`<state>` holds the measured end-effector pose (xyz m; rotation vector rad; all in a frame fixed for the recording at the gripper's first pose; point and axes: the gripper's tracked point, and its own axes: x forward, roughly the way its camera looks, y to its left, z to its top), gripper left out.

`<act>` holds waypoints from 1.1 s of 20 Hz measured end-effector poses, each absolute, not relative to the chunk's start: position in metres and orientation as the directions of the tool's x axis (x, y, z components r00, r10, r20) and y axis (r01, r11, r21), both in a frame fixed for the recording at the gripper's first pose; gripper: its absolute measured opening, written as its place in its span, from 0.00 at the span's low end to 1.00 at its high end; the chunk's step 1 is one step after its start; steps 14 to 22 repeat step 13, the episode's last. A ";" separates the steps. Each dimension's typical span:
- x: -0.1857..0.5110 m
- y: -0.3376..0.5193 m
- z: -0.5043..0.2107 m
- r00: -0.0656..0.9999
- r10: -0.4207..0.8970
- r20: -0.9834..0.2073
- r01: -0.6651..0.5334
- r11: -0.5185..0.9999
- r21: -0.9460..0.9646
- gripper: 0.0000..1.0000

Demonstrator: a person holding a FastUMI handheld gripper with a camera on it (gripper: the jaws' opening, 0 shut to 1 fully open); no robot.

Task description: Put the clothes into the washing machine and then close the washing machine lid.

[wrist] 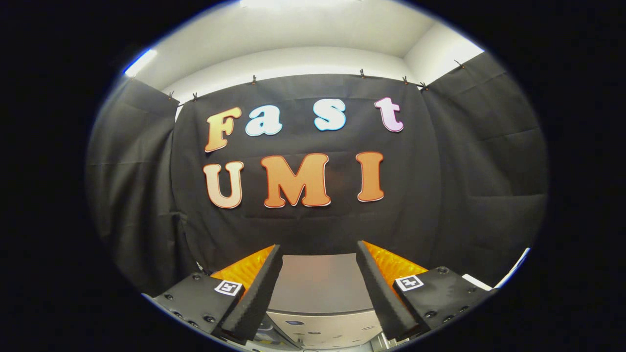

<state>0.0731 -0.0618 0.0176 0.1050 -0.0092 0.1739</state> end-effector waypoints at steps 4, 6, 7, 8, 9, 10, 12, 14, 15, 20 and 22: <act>0.062 -0.073 0.020 0.986 0.160 0.035 -0.163 0.982 0.095 0.98; 0.059 -0.076 0.020 0.987 0.154 0.039 -0.157 0.984 0.089 0.98; 0.059 -0.076 0.020 0.987 0.154 0.037 -0.157 0.984 0.090 0.98; 0.057 -0.073 0.020 0.987 0.158 0.039 -0.161 0.983 0.091 0.98; 0.055 -0.073 0.020 0.987 0.156 0.040 -0.159 0.983 0.091 0.98; 0.054 -0.071 0.021 0.987 0.156 0.046 -0.160 0.983 0.090 0.98; 0.053 -0.069 0.019 0.987 0.156 0.041 -0.159 0.984 0.084 0.98; 0.052 -0.067 0.019 0.987 0.156 0.039 -0.158 0.984 0.084 0.98; 0.052 -0.067 0.019 0.987 0.156 0.039 -0.158 0.984 0.084 0.98; 0.052 -0.067 0.019 0.987 0.156 0.039 -0.158 0.984 0.084 0.98; 0.052 -0.067 0.019 0.987 0.156 0.039 -0.158 0.984 0.084 0.98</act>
